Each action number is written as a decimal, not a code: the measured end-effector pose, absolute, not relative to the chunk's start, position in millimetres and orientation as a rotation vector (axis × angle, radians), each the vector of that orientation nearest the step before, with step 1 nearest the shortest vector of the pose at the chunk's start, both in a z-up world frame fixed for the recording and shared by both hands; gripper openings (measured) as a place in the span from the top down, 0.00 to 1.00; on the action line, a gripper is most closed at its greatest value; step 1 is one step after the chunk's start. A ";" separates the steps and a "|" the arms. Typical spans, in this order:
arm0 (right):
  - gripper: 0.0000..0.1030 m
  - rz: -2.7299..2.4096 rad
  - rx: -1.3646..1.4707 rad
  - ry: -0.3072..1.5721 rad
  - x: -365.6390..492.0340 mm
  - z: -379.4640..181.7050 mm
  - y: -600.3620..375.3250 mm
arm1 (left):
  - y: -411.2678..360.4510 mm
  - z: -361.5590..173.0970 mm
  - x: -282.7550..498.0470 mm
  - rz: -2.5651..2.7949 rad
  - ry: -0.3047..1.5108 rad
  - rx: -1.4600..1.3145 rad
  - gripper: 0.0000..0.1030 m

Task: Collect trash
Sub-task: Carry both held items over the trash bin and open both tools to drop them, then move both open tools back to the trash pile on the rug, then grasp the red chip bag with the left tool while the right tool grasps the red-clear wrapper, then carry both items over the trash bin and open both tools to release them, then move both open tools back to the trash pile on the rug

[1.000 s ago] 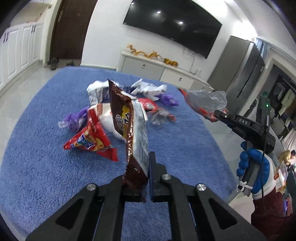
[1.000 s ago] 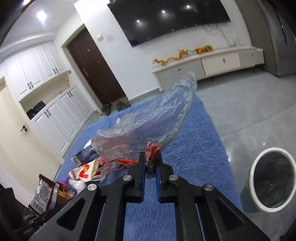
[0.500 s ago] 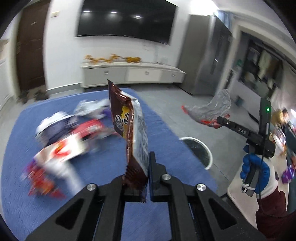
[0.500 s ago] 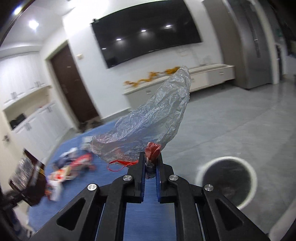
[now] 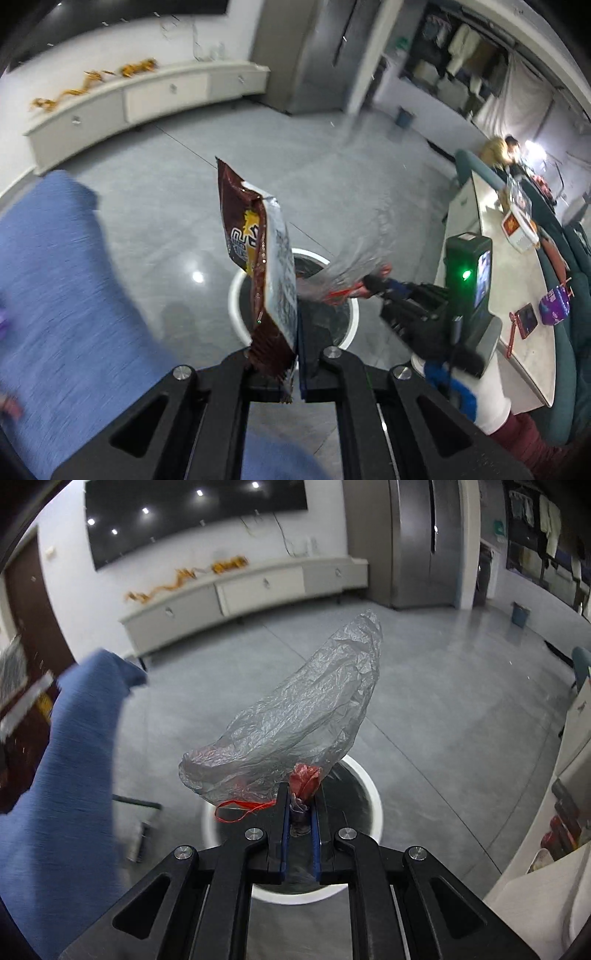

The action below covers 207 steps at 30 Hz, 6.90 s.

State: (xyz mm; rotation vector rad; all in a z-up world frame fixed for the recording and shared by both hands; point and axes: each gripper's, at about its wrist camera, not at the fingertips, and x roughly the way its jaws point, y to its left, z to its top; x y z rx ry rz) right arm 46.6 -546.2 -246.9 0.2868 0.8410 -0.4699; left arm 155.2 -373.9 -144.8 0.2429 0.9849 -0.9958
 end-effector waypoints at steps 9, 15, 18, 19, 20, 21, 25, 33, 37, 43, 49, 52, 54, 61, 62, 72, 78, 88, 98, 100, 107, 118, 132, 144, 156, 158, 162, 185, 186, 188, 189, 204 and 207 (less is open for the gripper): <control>0.77 -0.471 0.341 0.969 75.5 -302.7 -589.9 | -457.3 -212.2 187.5 -1.039 1.184 0.234 0.94; 0.44 -0.483 0.393 0.995 79.0 -326.3 -603.8 | -475.1 -235.8 196.5 -1.037 1.256 0.207 0.51; 0.42 -0.500 0.409 0.997 68.4 -322.5 -604.0 | -474.9 -235.6 196.5 -1.044 1.245 0.194 0.43; 0.42 -0.503 0.415 0.995 68.6 -324.0 -602.2 | -475.4 -235.8 196.1 -1.043 1.241 0.195 0.43; 0.42 -0.511 0.421 0.990 63.9 -321.3 -602.4 | -475.7 -235.8 195.9 -1.039 1.236 0.197 0.43; 0.42 -0.518 0.426 0.983 61.0 -321.7 -600.3 | -474.8 -234.5 195.8 -1.036 1.226 0.199 0.43; 0.42 -0.548 0.453 0.946 41.3 -307.2 -597.8 | -468.5 -217.3 188.4 -1.030 1.178 0.179 0.43; 0.42 -0.581 0.439 0.835 2.7 -253.3 -578.9 | -424.4 -127.3 143.7 -1.032 0.939 0.177 0.43; 0.42 -0.558 0.386 0.751 -4.0 -205.2 -558.3 | -386.0 -81.1 125.8 -1.007 0.843 0.132 0.43; 0.42 -0.483 0.310 0.609 -15.6 -125.4 -513.6 | -303.7 -26.6 99.7 -0.902 0.682 0.085 0.35; 0.41 -0.376 0.246 0.503 -18.8 -59.8 -453.8 | -203.8 1.1 83.2 -0.736 0.571 0.038 0.35; 0.40 -0.318 0.218 0.472 -16.8 -36.2 -425.7 | -154.4 4.2 75.7 -0.641 0.533 0.027 0.35; 0.40 -0.277 0.189 0.459 -15.4 -22.0 -403.9 | -116.6 1.8 71.3 -0.587 0.516 0.008 0.35; 0.39 -0.140 0.134 0.447 -5.2 2.1 -339.4 | 10.5 -22.8 72.1 -0.407 0.514 -0.075 0.35; 0.39 -0.118 0.130 0.450 -3.2 4.0 -328.4 | 25.3 -28.7 72.8 -0.378 0.517 -0.078 0.35; 0.38 0.112 0.133 0.600 61.2 -29.5 -237.1 | 107.0 -98.7 80.7 -0.211 0.611 -0.094 0.35; 0.38 0.234 0.124 0.747 115.8 -81.1 -190.6 | 101.6 -132.3 100.5 -0.210 0.675 -0.098 0.36; 0.38 0.301 0.220 0.928 194.4 -155.9 -145.9 | 106.2 -163.6 118.4 -0.253 0.779 -0.174 0.58; 0.93 0.307 0.309 0.955 201.6 -178.9 -154.6 | 93.6 -163.8 110.5 -0.270 0.792 -0.122 0.88; 0.96 0.321 0.306 0.940 193.6 -174.6 -158.9 | 90.6 -161.2 107.7 -0.270 0.786 -0.108 0.89; 0.98 0.374 0.242 0.857 153.1 -143.3 -170.3 | 96.4 -148.3 85.2 -0.294 0.785 -0.184 0.92; 0.98 0.397 0.212 0.773 90.1 -116.8 -204.8 | 84.4 -102.6 46.4 -0.318 0.722 -0.151 0.93; 0.98 0.150 0.346 0.700 14.8 -134.7 -366.6 | -84.4 -65.8 70.7 -0.615 0.759 0.051 0.93; 0.98 -0.028 0.565 0.753 18.0 -219.5 -498.6 | -297.2 -97.3 100.4 -0.840 0.826 0.302 0.93; 0.94 -0.109 0.662 0.877 74.9 -302.8 -566.5 | -440.1 -169.9 172.3 -0.871 0.970 0.295 0.91; 0.91 -0.120 0.667 0.903 78.8 -314.9 -572.3 | -453.8 -182.3 179.2 -0.876 1.005 0.295 0.91; 0.56 -0.159 0.694 0.921 77.8 -330.0 -579.3 | -472.7 -204.8 188.9 -0.876 1.059 0.318 0.90; 0.52 -0.291 0.660 0.821 -1.9 -273.1 -567.5 | -423.0 -150.4 165.0 -0.889 0.938 0.192 0.49; 0.52 -0.290 0.643 0.808 -2.7 -264.0 -562.9 | -413.4 -139.8 160.9 -0.876 0.903 0.189 0.49; 0.52 -0.282 0.599 0.776 -4.3 -240.6 -555.7 | -393.4 -122.2 151.8 -0.853 0.844 0.178 0.49; 0.52 -0.276 0.579 0.760 -4.9 -230.3 -551.7 | -381.4 -113.4 146.9 -0.842 0.820 0.170 0.49; 0.50 -0.021 0.254 0.599 0.0 -90.1 -405.9 | -147.7 -51.6 103.0 -0.617 0.655 0.130 0.49; 0.50 0.031 0.209 0.596 5.8 -74.5 -373.8 | -88.1 -51.6 106.6 -0.536 0.647 0.103 0.48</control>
